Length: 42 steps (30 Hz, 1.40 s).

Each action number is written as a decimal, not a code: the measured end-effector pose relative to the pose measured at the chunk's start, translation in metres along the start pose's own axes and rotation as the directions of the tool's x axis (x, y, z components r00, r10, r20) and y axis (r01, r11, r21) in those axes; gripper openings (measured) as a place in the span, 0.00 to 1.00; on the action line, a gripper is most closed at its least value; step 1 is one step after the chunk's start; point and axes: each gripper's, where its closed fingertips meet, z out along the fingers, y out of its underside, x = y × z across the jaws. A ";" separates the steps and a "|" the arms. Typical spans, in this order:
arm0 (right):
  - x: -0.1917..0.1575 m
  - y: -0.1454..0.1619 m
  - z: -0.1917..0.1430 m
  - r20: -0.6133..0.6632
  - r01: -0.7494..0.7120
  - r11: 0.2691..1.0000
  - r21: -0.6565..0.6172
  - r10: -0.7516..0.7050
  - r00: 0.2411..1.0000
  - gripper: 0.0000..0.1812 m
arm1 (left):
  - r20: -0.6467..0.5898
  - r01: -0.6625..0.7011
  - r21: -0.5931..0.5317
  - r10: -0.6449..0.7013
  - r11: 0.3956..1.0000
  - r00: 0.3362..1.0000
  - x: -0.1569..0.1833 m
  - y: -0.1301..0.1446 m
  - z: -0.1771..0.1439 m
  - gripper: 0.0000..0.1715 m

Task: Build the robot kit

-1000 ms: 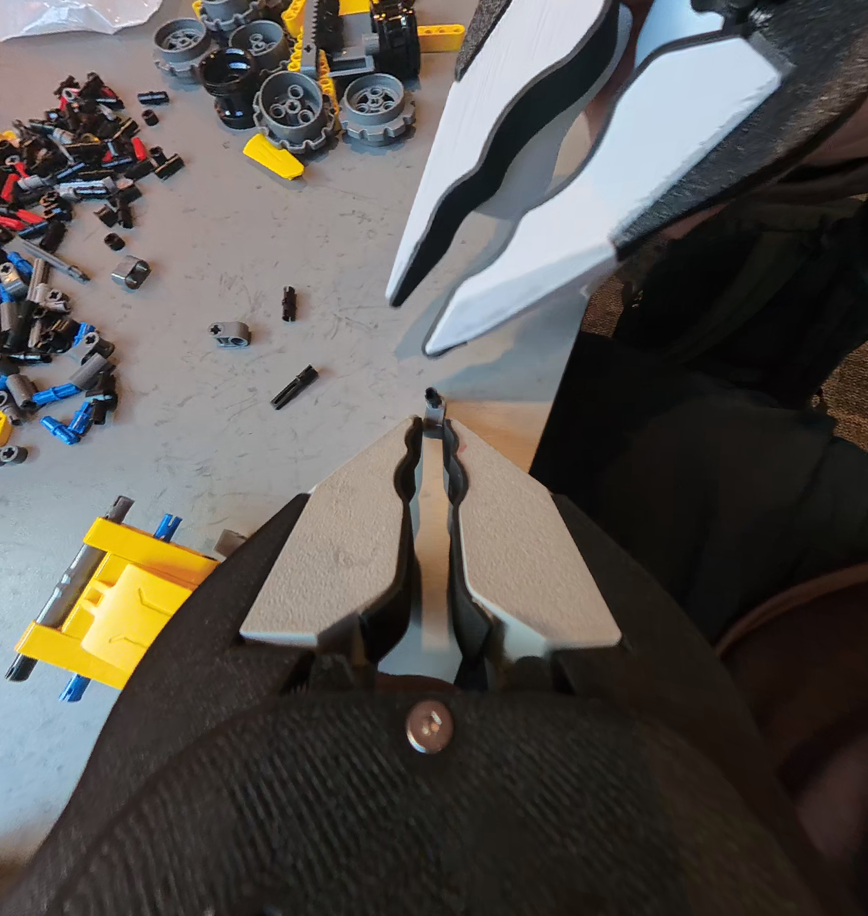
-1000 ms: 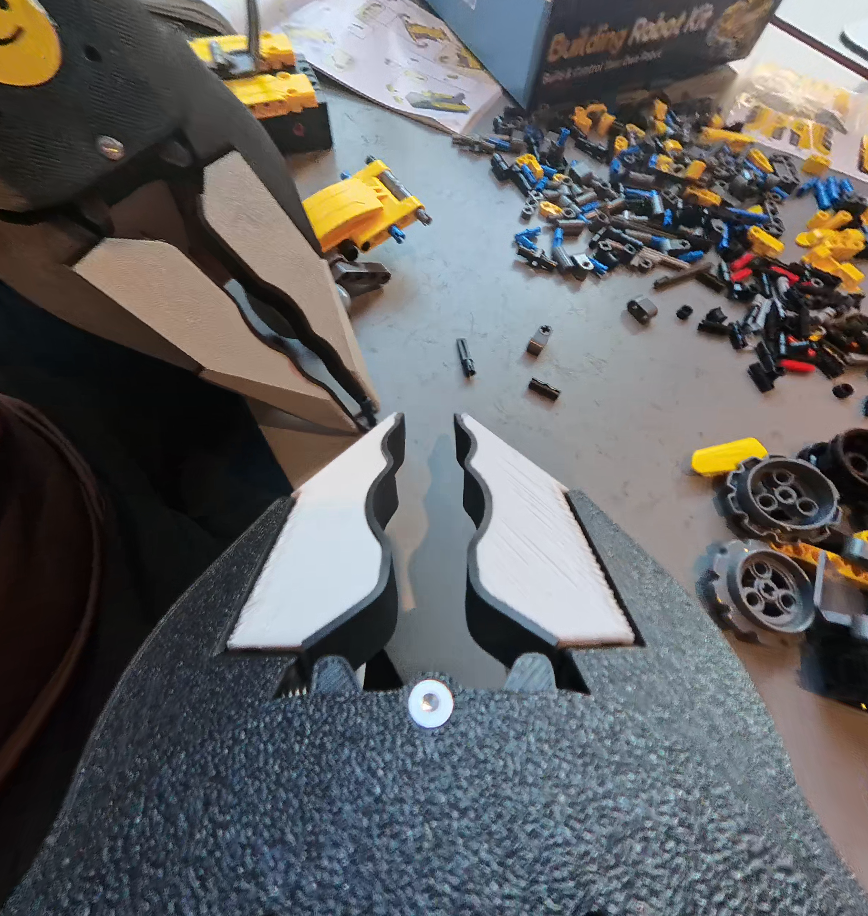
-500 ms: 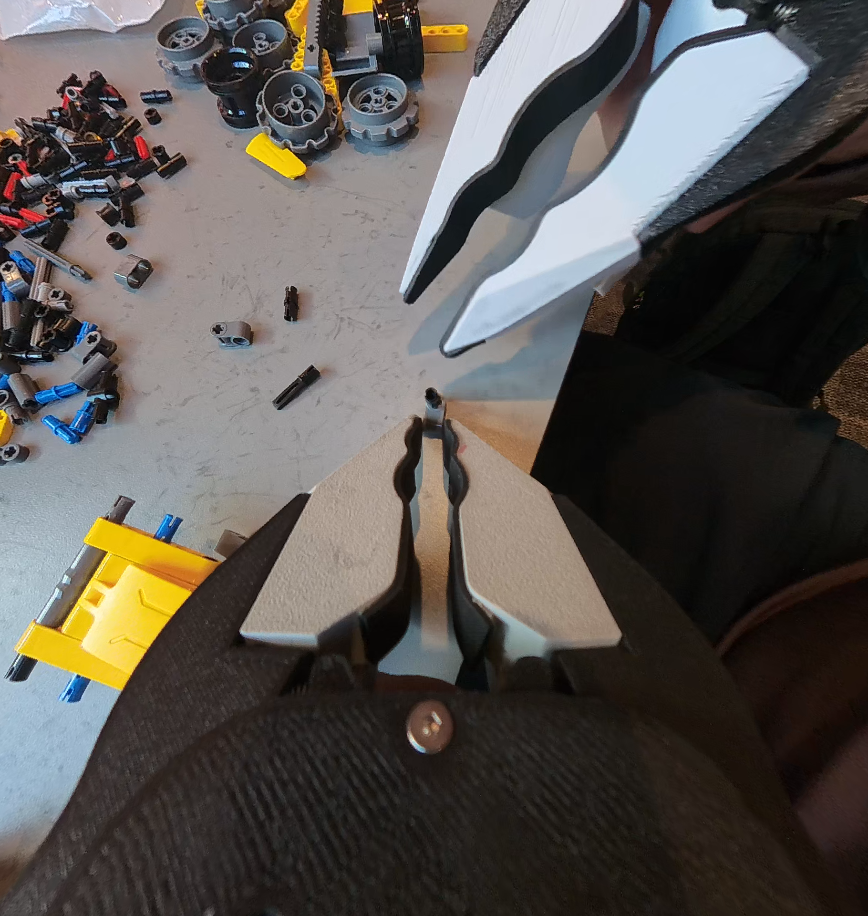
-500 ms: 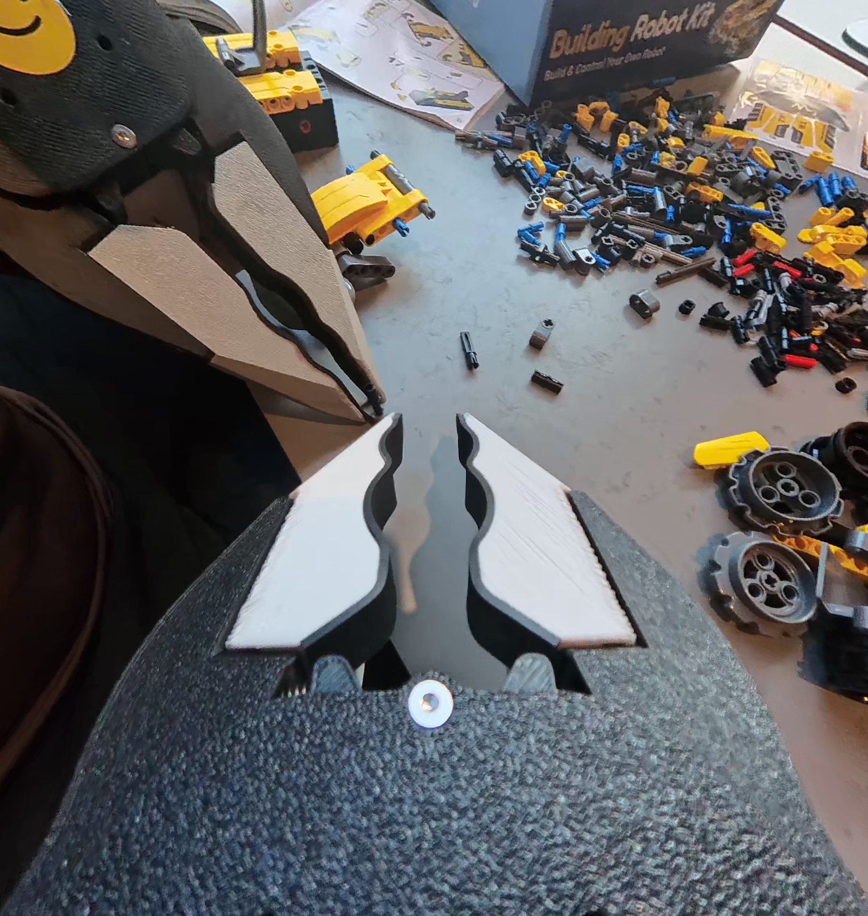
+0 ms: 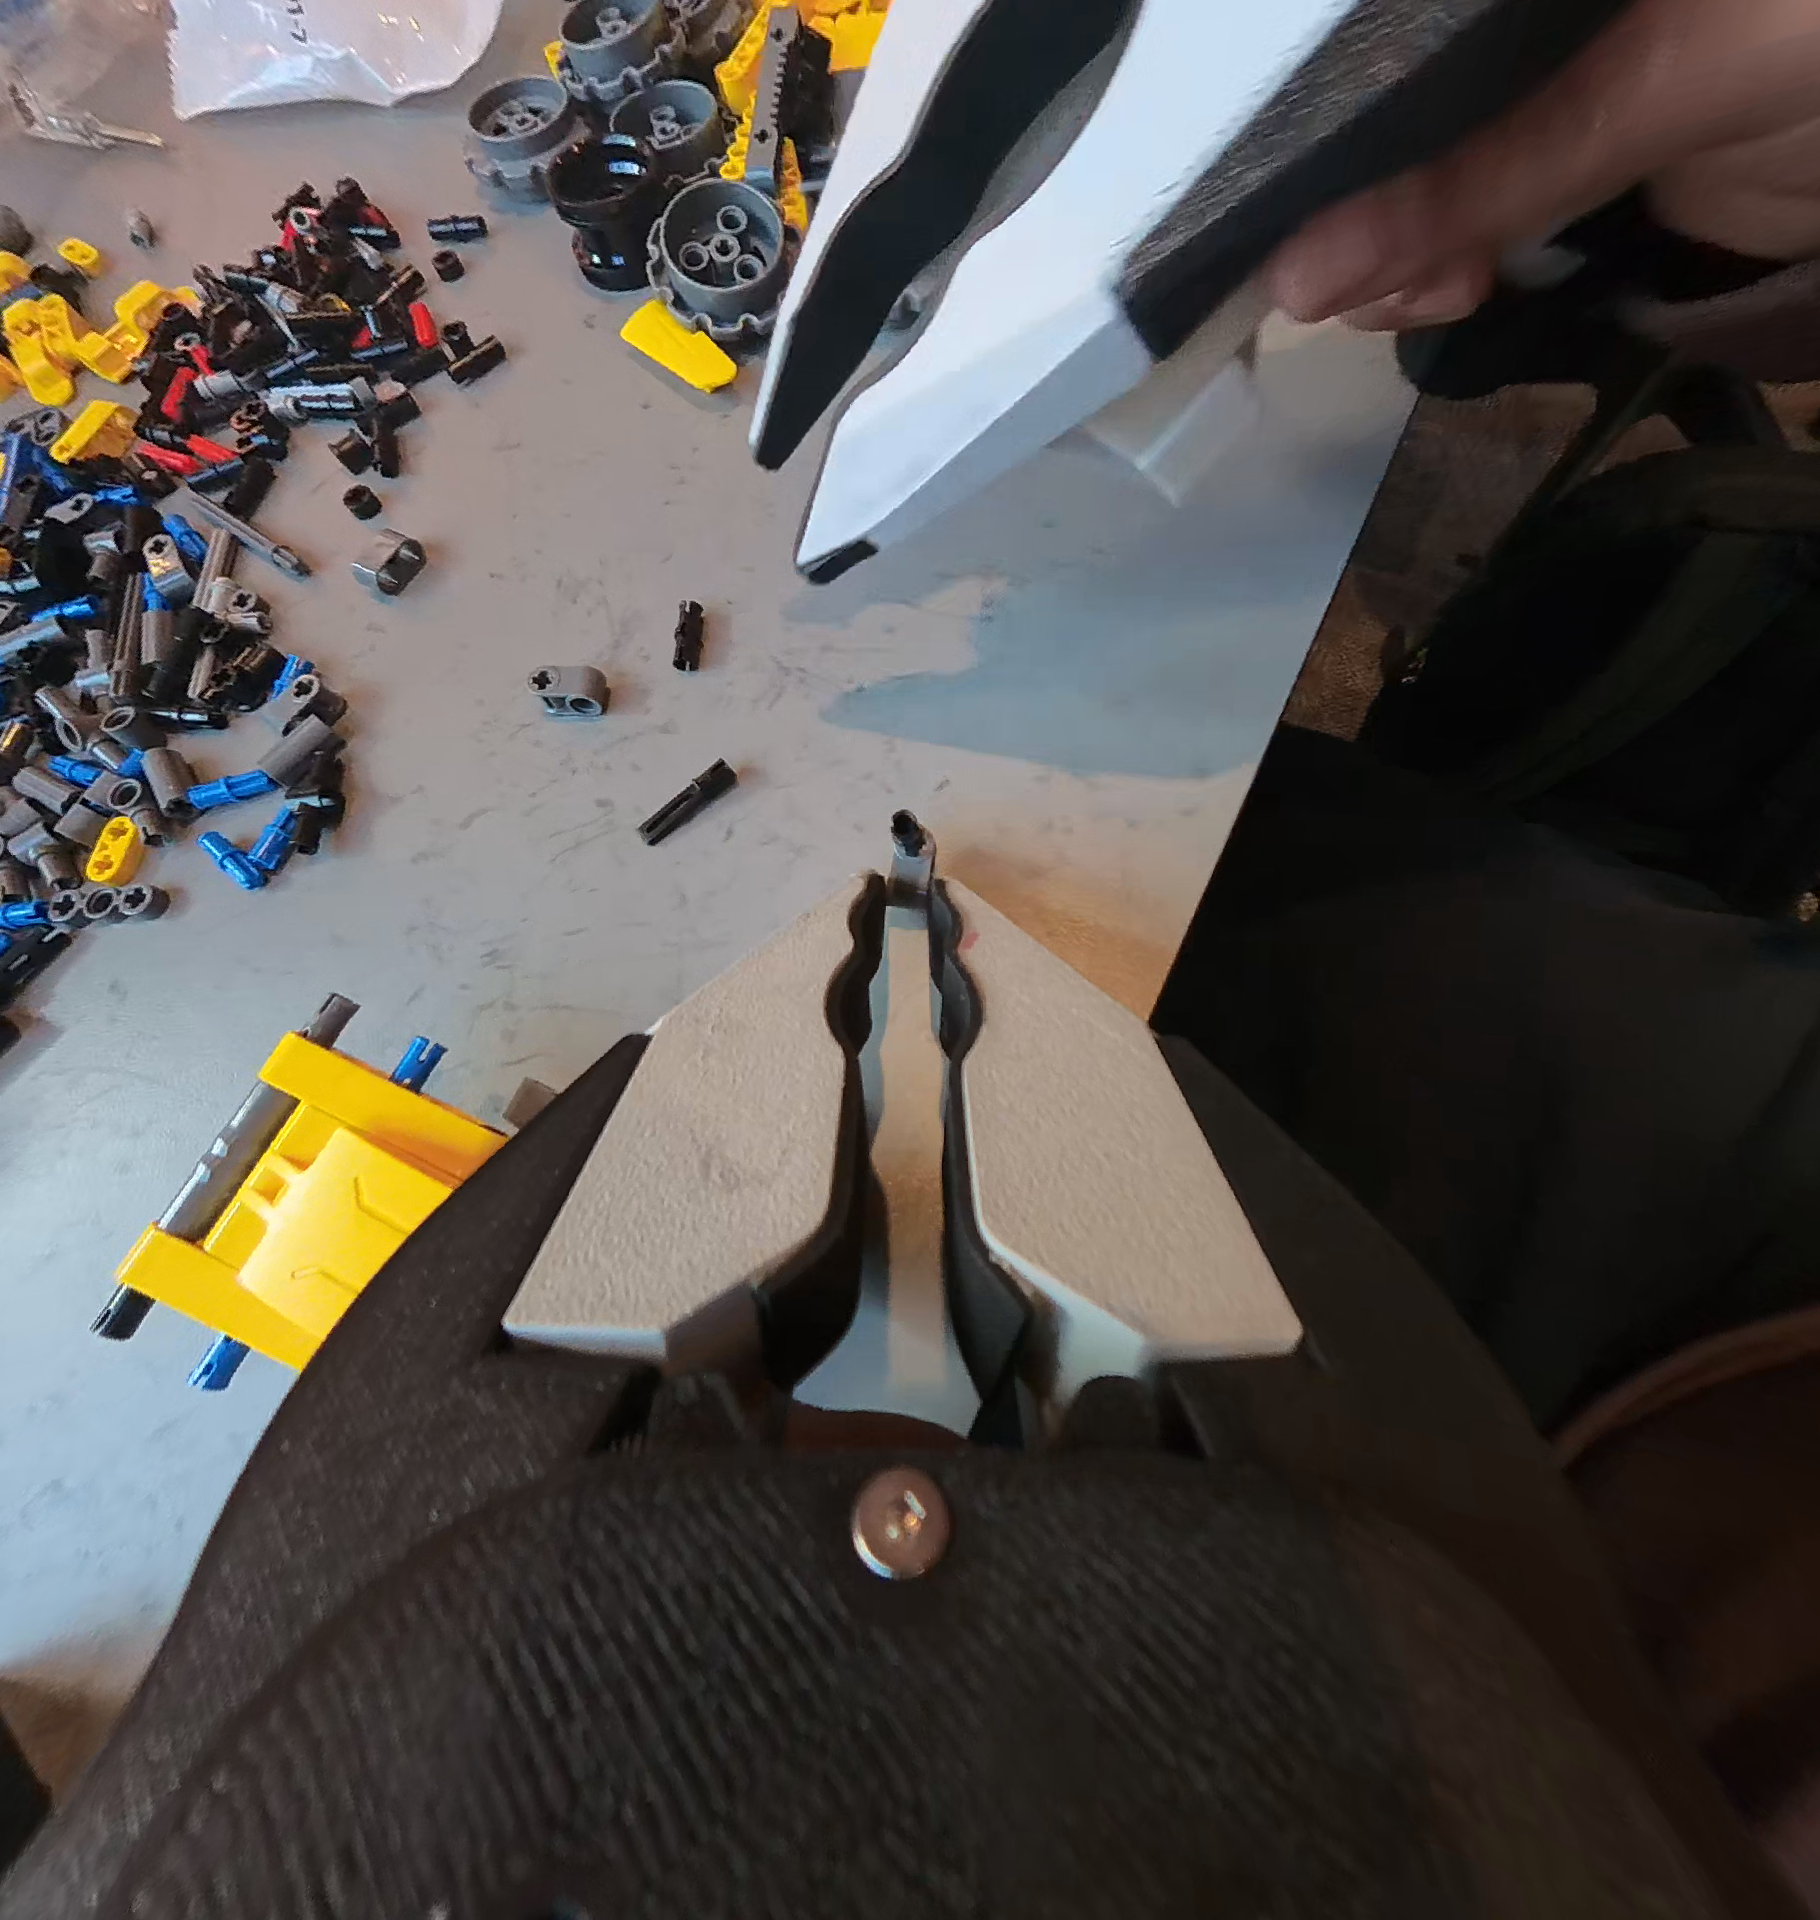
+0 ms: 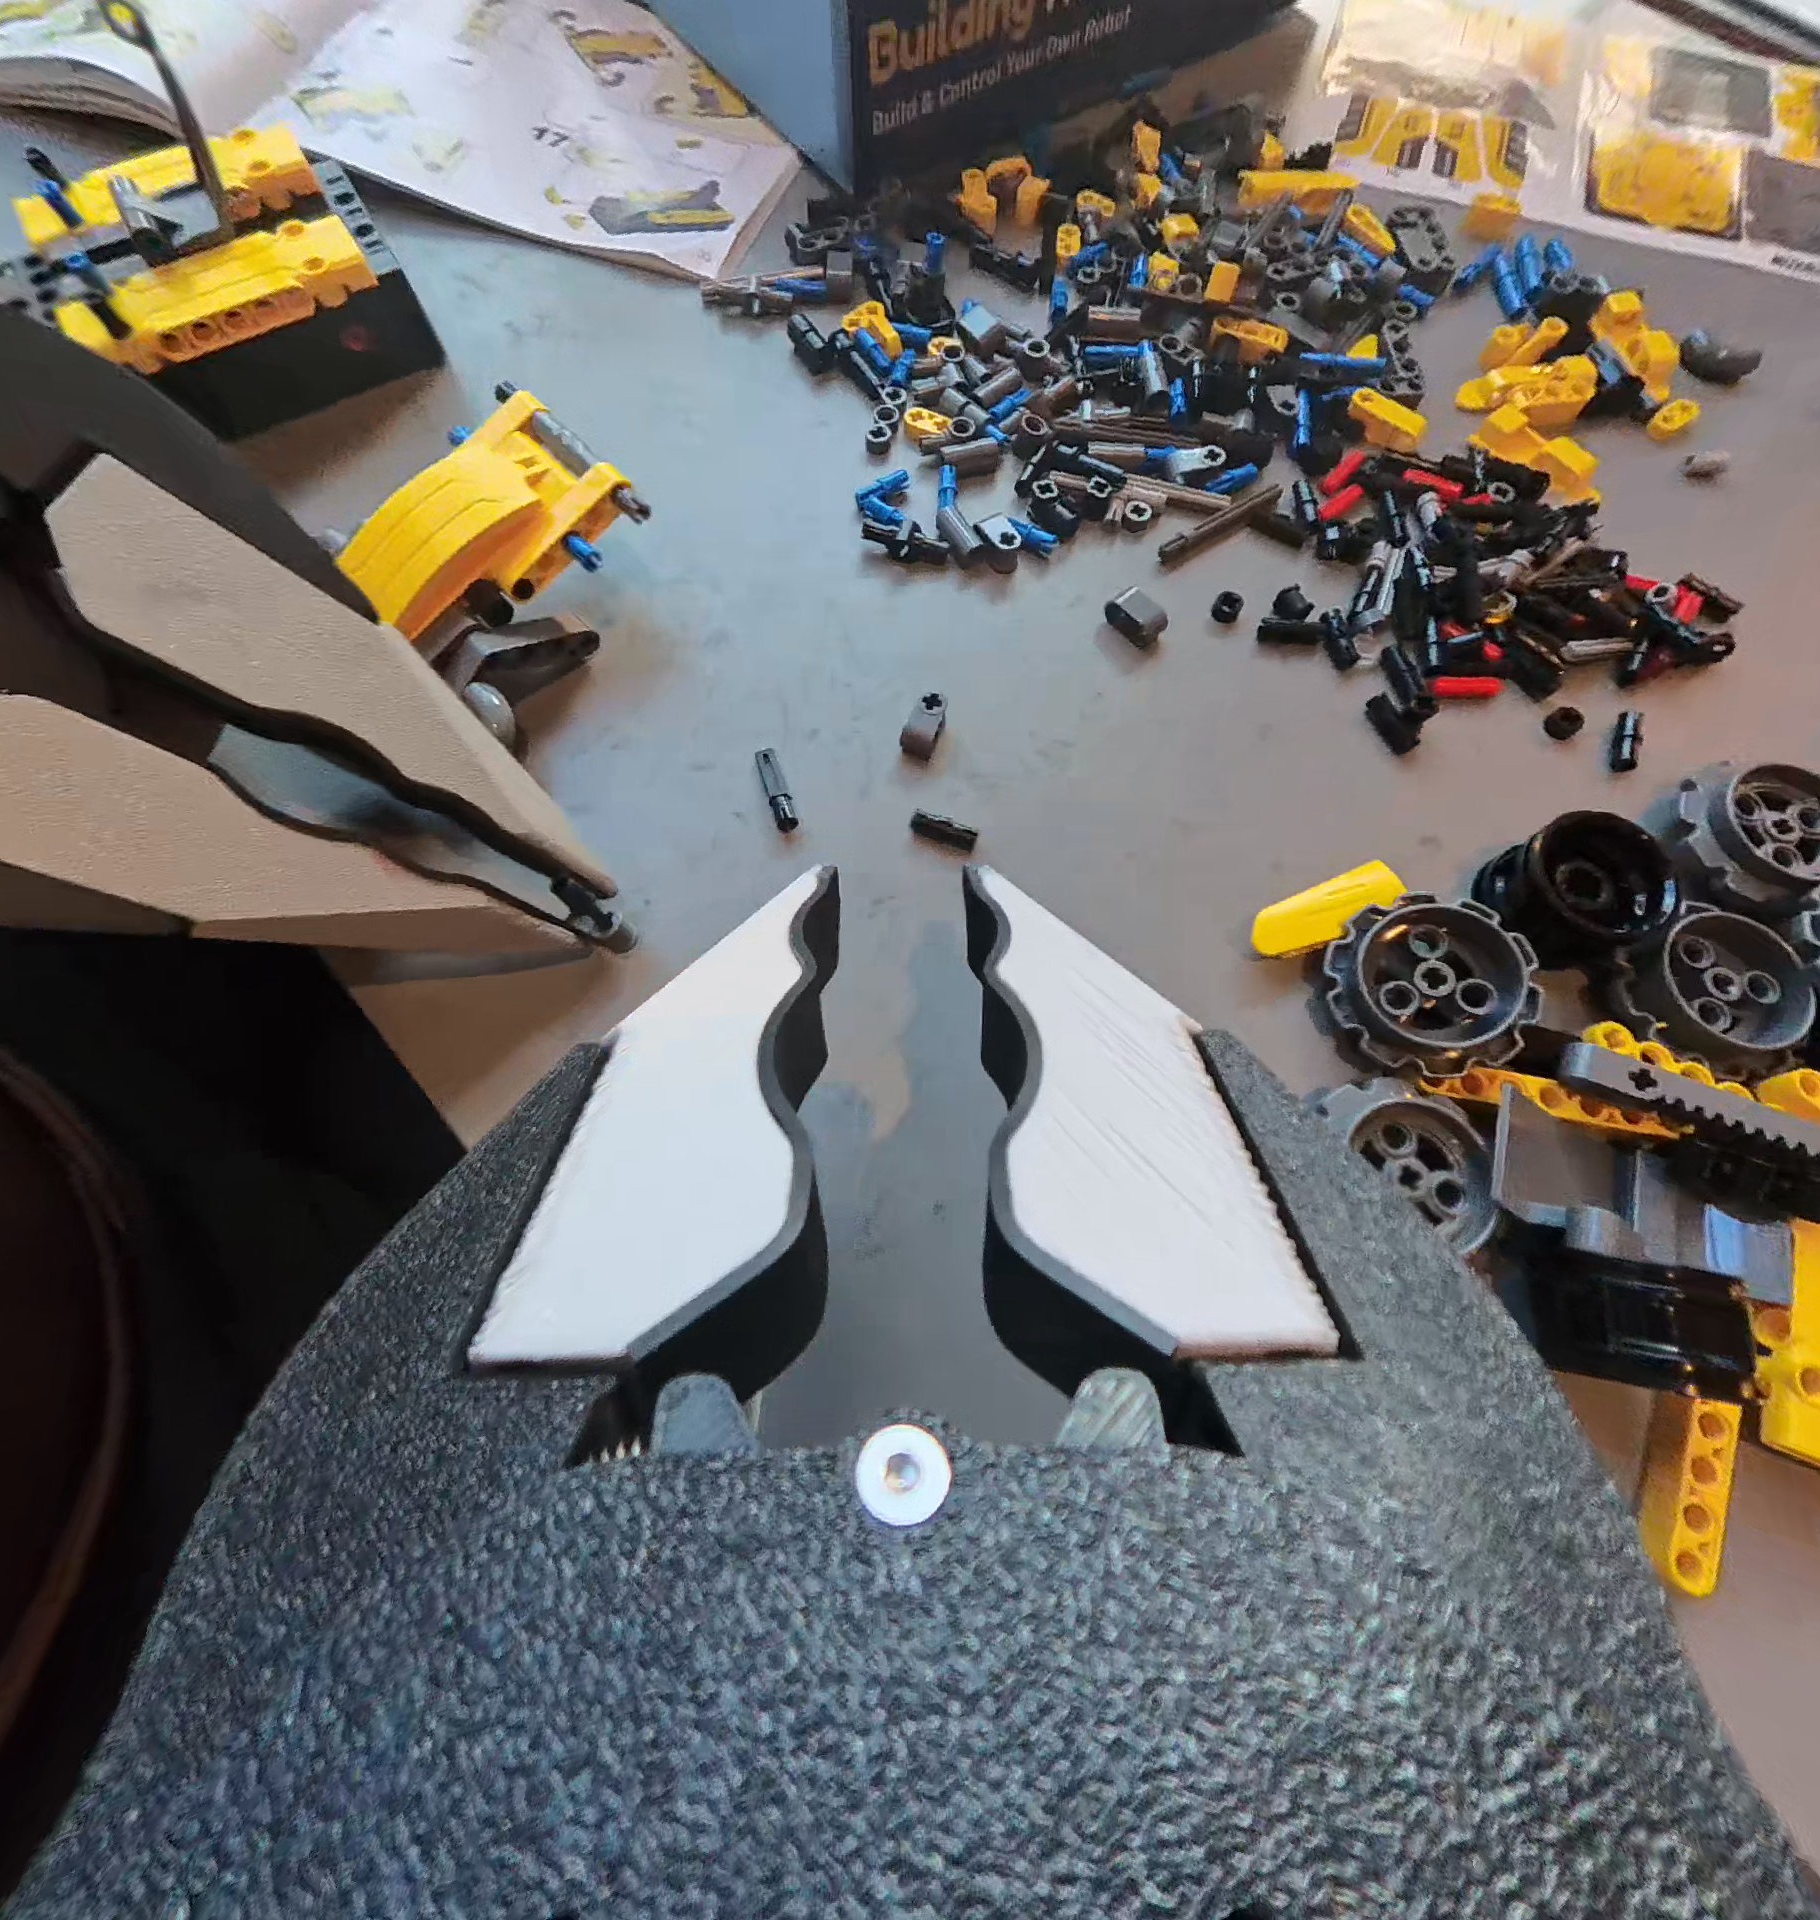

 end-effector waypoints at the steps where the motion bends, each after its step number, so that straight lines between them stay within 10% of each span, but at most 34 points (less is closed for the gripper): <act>1: 0.003 0.001 0.003 -0.005 0.006 1.000 -0.020 -0.006 1.000 0.12 | -0.003 0.005 0.003 -0.005 1.000 1.000 0.000 -0.001 0.000 0.03; 16: 0.015 0.007 0.038 0.258 0.436 0.867 -0.240 -0.376 0.890 0.11 | -0.062 0.043 -0.027 -0.044 0.999 0.997 0.003 0.002 0.000 0.08; 42: -0.029 0.049 -0.022 0.220 0.175 0.973 -0.150 -0.140 0.965 0.00 | -0.094 -0.069 -0.132 0.056 0.989 0.994 0.017 0.004 0.000 0.08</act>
